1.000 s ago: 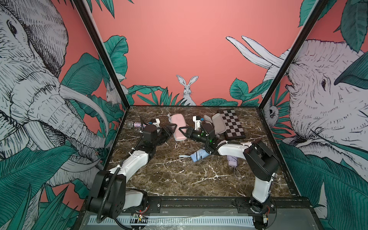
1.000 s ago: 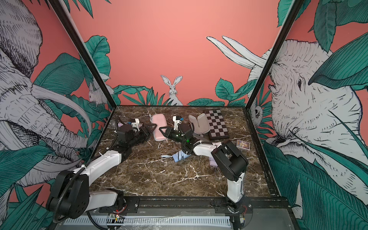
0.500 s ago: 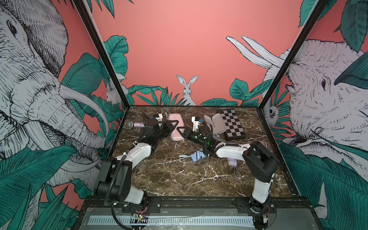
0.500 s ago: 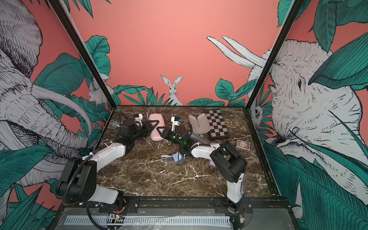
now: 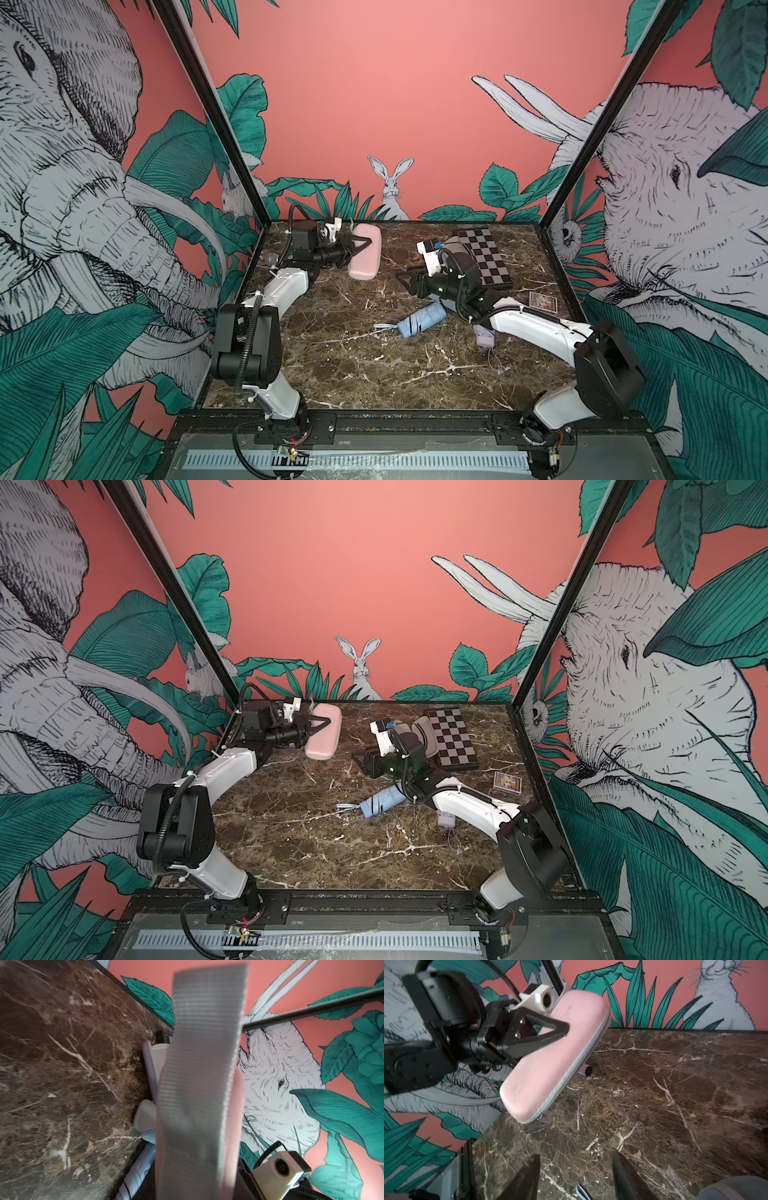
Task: Put umbrellas into zippered umbrella sleeves
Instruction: Adjust the umbrella sleeve, then zip the zipper on the umbrella sleeve.
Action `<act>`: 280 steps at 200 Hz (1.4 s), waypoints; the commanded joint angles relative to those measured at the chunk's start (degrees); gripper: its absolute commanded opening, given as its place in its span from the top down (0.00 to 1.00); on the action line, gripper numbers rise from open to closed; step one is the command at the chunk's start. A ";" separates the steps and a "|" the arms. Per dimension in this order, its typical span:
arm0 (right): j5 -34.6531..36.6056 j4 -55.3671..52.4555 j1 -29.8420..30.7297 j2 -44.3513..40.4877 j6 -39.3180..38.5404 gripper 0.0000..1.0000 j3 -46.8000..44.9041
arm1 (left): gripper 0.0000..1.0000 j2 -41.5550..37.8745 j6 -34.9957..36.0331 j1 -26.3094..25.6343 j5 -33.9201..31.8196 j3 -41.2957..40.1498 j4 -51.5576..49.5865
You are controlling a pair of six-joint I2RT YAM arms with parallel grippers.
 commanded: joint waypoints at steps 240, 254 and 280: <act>13.11 10.26 10.02 10.23 -22.04 0.95 5.85 | 1.00 -3.84 1.54 -2.91 9.05 -2.56 0.03; 14.93 9.26 9.95 9.98 -24.05 0.98 5.53 | 1.00 -4.15 2.94 -2.98 9.28 -2.83 -1.84; 15.93 7.77 8.50 9.44 -26.78 1.00 5.22 | 1.00 -4.35 3.85 -2.91 9.98 -3.62 -3.03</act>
